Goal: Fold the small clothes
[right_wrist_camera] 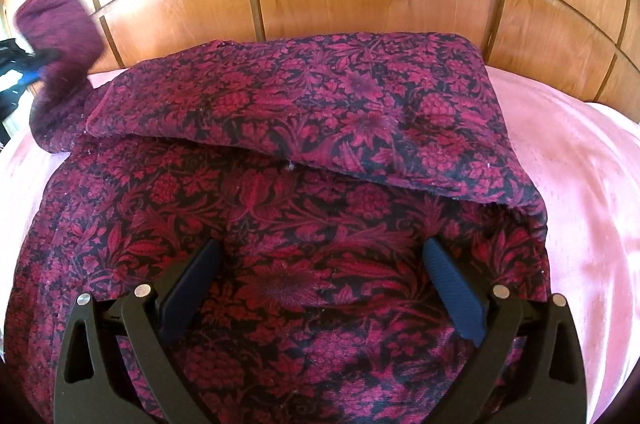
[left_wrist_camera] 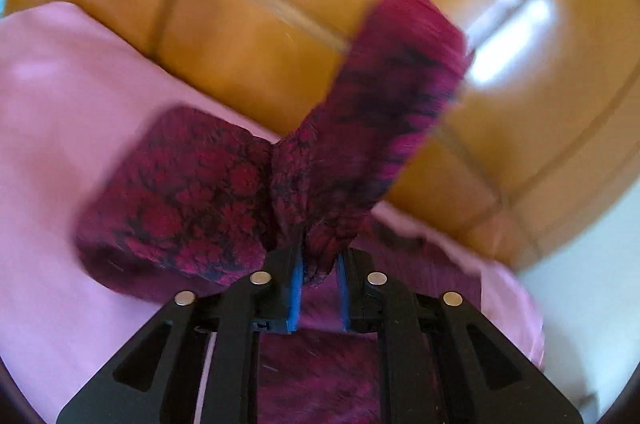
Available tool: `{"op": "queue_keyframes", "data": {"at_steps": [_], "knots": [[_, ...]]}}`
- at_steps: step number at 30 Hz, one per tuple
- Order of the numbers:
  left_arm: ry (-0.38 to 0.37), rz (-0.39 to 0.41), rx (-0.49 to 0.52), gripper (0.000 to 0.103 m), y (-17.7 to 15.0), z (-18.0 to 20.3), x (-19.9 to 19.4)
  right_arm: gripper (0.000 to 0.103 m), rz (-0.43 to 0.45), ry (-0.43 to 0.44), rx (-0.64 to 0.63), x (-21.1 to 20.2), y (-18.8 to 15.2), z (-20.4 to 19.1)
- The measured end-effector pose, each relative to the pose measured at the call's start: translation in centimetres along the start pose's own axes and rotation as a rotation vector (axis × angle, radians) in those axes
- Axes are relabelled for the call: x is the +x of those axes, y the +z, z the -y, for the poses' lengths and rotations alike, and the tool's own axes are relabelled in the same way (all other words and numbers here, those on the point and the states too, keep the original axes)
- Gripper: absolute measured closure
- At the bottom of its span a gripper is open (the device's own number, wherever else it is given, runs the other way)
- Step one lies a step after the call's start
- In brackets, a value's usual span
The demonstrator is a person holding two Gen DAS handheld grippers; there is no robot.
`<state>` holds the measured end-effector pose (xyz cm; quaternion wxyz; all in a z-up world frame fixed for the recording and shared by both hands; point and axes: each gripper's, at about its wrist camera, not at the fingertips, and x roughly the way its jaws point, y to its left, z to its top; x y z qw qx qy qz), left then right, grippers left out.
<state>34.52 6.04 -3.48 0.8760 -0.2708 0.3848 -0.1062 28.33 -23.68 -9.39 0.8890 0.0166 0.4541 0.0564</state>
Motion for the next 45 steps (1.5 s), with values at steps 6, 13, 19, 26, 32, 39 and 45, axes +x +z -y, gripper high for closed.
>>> {"op": "queue_keyframes", "data": {"at_steps": [6, 13, 19, 26, 32, 39, 45], "knots": [[0.022, -0.140, 0.146, 0.045, -3.8, 4.3, 4.7, 0.002, 0.000, 0.011, 0.006, -0.1, 0.2, 0.5], [-0.061, -0.098, 0.185, 0.018, -5.4, 4.7, 0.1, 0.022, 0.020, 0.141, 0.129, -2.3, 1.9, 1.8], [0.118, -0.009, 0.152, 0.018, -5.7, 0.8, -3.4, 0.036, 0.044, 0.312, 0.194, -2.7, 6.4, -0.4], [0.312, 0.024, 0.027, 0.018, -5.5, -4.9, -5.1, 0.058, -0.059, 0.281, 0.169, 3.3, 10.7, -5.1], [0.372, 0.030, 0.006, 0.018, -4.7, -5.8, -3.5, 0.096, 0.031, 0.257, 0.101, -0.2, 13.1, -5.6], [0.484, -0.002, -0.004, 0.018, -3.6, -4.6, 0.2, 0.096, 0.257, 0.213, 0.137, -8.6, 14.9, -0.2], [0.548, -0.017, 0.022, 0.016, -3.3, -4.2, 1.8, 0.097, 0.207, 0.066, 0.274, -7.7, 12.8, 8.3]]}}
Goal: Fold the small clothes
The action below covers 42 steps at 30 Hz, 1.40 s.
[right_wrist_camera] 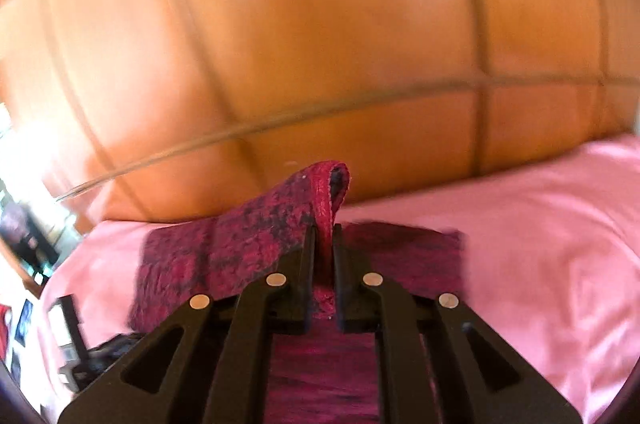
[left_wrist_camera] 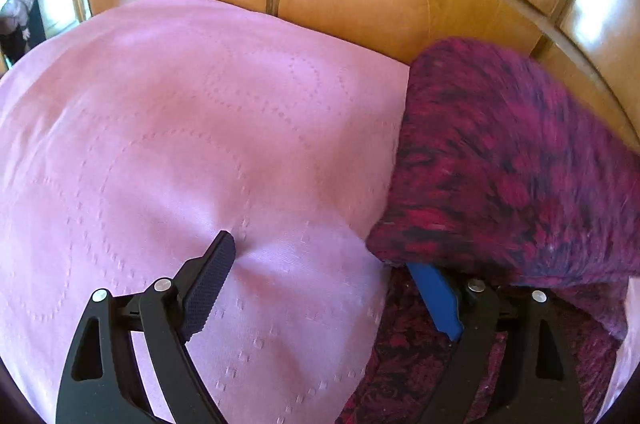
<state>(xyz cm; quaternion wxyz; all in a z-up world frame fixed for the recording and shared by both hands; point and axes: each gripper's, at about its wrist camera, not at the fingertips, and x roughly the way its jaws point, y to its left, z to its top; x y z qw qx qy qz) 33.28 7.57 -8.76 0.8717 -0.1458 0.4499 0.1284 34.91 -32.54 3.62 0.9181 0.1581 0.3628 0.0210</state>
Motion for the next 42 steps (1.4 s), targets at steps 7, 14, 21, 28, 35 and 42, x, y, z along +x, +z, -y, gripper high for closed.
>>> {"op": "queue_keyframes", "data": {"at_steps": [7, 14, 21, 28, 35, 42], "knots": [[0.007, -0.008, 0.001, 0.018, 0.0, -0.1, -0.1, 0.103, -0.197, -0.103, 0.178, 5.1, -5.6, 7.5], [-0.063, 0.001, 0.009, 0.018, -0.9, -1.0, -1.4, 0.096, -0.124, 0.039, 0.267, 1.3, -5.3, 9.0], [-0.078, 0.005, -0.010, 0.018, -1.5, -2.5, -2.9, 0.055, -0.121, 0.119, 0.208, 1.5, -4.8, 5.9], [-0.074, 0.017, -0.014, 0.018, -1.4, -3.6, -4.2, 0.092, -0.185, 0.065, 0.114, 3.5, -5.5, 3.0], [-0.126, 0.033, -0.051, 0.018, 0.4, -5.0, -5.2, 0.092, -0.211, 0.000, 0.069, 2.5, -7.5, 4.3], [-0.313, -0.012, -0.115, 0.018, 4.8, -4.3, -3.5, 0.068, -0.138, 0.007, 0.097, 0.4, -6.0, 4.4]]}}
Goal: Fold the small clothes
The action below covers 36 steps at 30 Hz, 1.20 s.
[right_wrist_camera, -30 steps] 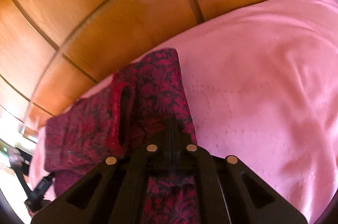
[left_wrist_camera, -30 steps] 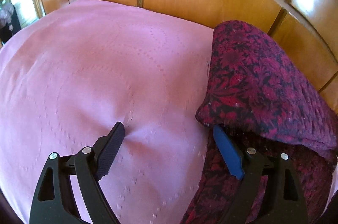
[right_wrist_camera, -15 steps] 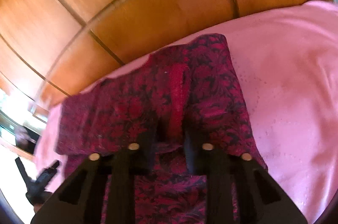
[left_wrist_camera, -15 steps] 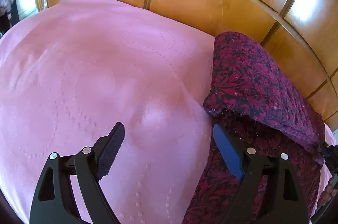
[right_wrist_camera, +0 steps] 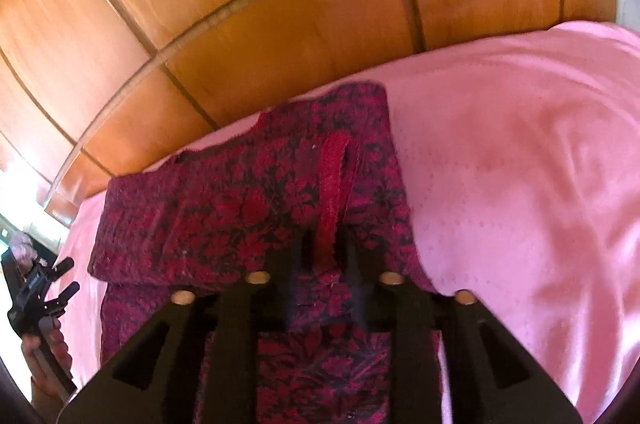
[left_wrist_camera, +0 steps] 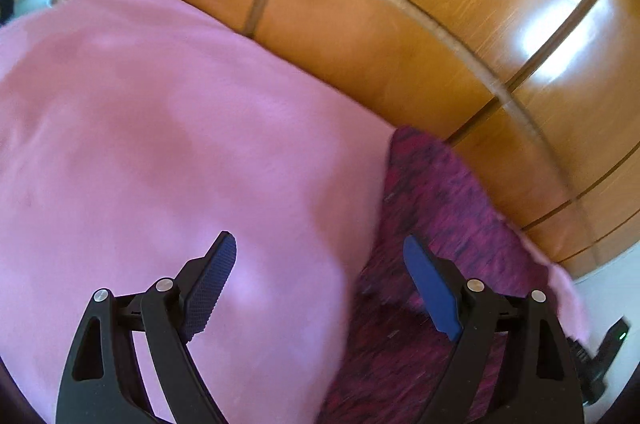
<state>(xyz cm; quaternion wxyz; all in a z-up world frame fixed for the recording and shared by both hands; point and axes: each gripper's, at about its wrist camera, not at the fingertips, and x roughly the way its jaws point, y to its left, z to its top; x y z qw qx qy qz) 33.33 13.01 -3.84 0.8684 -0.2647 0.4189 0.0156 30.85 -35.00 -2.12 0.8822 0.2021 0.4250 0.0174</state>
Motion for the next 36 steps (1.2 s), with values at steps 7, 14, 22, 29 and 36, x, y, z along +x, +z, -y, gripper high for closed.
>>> {"op": "queue_keyframes", "data": {"at_steps": [7, 14, 22, 29, 36], "knots": [[-0.169, -0.092, -0.084, 0.018, 4.4, 0.8, 4.9, 0.054, 0.095, 0.046, -0.122, -2.1, 2.0, -4.3], [-0.257, -0.183, -0.154, 0.025, 6.2, 2.0, 9.8, 0.052, 0.024, 0.007, -0.243, 2.4, 1.8, -7.4], [-0.182, -0.112, 0.086, 0.081, 4.3, 6.5, 9.7, 0.053, -0.035, -0.085, -0.290, 4.9, -0.3, -4.9], [0.090, -0.045, 0.275, 0.077, 0.9, 8.7, 11.1, 0.053, -0.014, -0.088, -0.295, 5.3, -1.2, -4.6], [0.149, 0.134, 0.342, 0.049, -0.1, 11.4, 6.1, 0.052, 0.006, -0.094, -0.295, 5.3, -1.4, -4.4]]}}
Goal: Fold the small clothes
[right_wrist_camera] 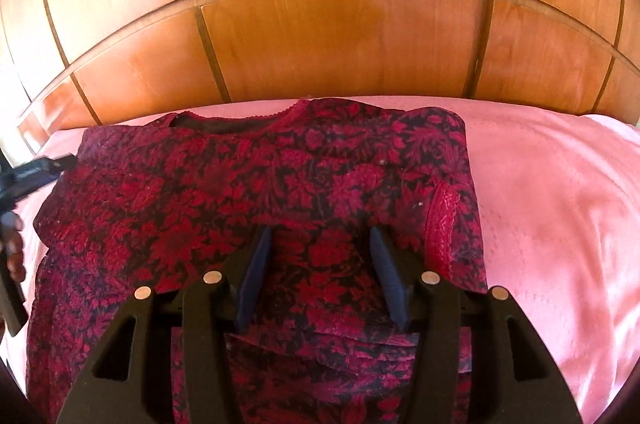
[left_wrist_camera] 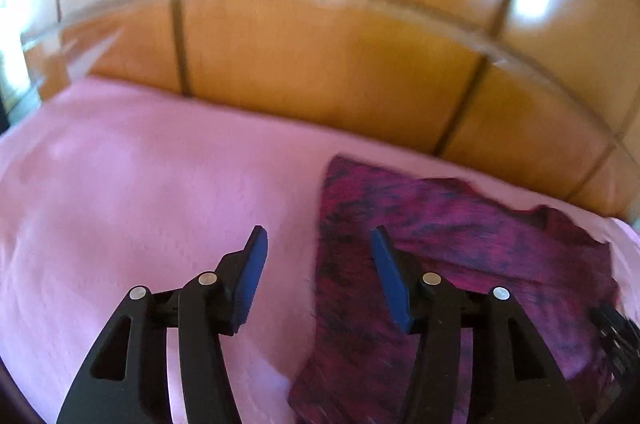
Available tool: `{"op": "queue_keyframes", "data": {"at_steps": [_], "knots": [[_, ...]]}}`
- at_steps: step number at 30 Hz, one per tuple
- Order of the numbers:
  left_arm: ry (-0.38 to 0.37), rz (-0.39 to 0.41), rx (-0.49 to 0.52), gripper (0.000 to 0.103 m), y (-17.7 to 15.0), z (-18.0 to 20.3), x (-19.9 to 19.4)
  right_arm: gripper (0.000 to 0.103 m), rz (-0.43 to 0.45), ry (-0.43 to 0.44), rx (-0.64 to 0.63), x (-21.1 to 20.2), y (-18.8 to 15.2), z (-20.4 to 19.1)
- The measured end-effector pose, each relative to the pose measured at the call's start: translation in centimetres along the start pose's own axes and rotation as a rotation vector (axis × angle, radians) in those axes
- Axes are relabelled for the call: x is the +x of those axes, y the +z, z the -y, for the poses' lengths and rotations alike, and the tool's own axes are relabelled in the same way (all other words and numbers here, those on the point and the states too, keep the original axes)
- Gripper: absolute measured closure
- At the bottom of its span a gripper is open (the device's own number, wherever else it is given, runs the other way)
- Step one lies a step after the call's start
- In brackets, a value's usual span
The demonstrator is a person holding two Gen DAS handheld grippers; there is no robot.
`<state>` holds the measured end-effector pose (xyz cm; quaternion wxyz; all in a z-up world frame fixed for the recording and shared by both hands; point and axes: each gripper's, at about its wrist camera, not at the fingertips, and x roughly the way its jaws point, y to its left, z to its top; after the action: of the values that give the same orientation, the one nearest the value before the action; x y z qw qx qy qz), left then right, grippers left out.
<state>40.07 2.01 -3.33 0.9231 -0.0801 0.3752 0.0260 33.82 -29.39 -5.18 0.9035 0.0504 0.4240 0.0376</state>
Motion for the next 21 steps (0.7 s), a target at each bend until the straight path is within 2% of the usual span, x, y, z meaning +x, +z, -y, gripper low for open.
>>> {"op": "queue_keyframes", "data": {"at_steps": [2, 3, 4, 6, 9, 11, 13, 15, 16, 17, 21], "knots": [[-0.055, 0.021, 0.057, 0.049, -0.8, 1.1, -1.4, 0.052, 0.006, -0.004, -0.002, 0.0, -0.1, 0.0], [-0.075, 0.006, 0.085, 0.049, -1.6, 1.7, -1.6, 0.052, 0.010, -0.003, -0.002, 0.1, -0.2, 0.0], [-0.074, -0.018, 0.109, 0.049, -2.4, 1.9, -1.5, 0.051, 0.014, -0.002, -0.001, 0.0, -0.3, 0.0], [-0.007, -0.075, 0.166, 0.049, -4.1, 2.8, 0.1, 0.051, 0.019, -0.001, -0.003, 0.0, -0.4, 0.0], [0.016, -0.060, 0.138, 0.049, -4.6, 3.0, 0.2, 0.051, 0.019, -0.010, -0.011, 0.0, -0.4, -0.2], [0.019, -0.048, 0.091, 0.049, -4.2, 2.9, -1.3, 0.051, 0.017, -0.005, -0.006, 0.0, -0.3, -0.1], [0.002, -0.013, 0.089, 0.049, -4.5, 3.1, -3.7, 0.050, 0.016, -0.001, -0.007, -0.4, -0.1, -0.1], [0.001, 0.037, 0.116, 0.039, -5.0, 3.4, -6.3, 0.039, 0.014, 0.014, 0.000, -1.1, 0.0, -0.3], [0.001, 0.065, 0.129, 0.038, -5.3, 3.8, -7.6, 0.027, 0.015, 0.018, 0.005, -1.5, 0.0, -0.4], [-0.005, 0.079, 0.133, 0.037, -5.5, 4.0, -8.4, 0.020, 0.023, 0.020, 0.014, -2.2, -0.1, -0.5], [-0.017, 0.117, 0.157, 0.037, -6.5, 4.1, -11.7, 0.015, 0.033, 0.031, 0.042, -4.2, -0.8, -0.6]]}}
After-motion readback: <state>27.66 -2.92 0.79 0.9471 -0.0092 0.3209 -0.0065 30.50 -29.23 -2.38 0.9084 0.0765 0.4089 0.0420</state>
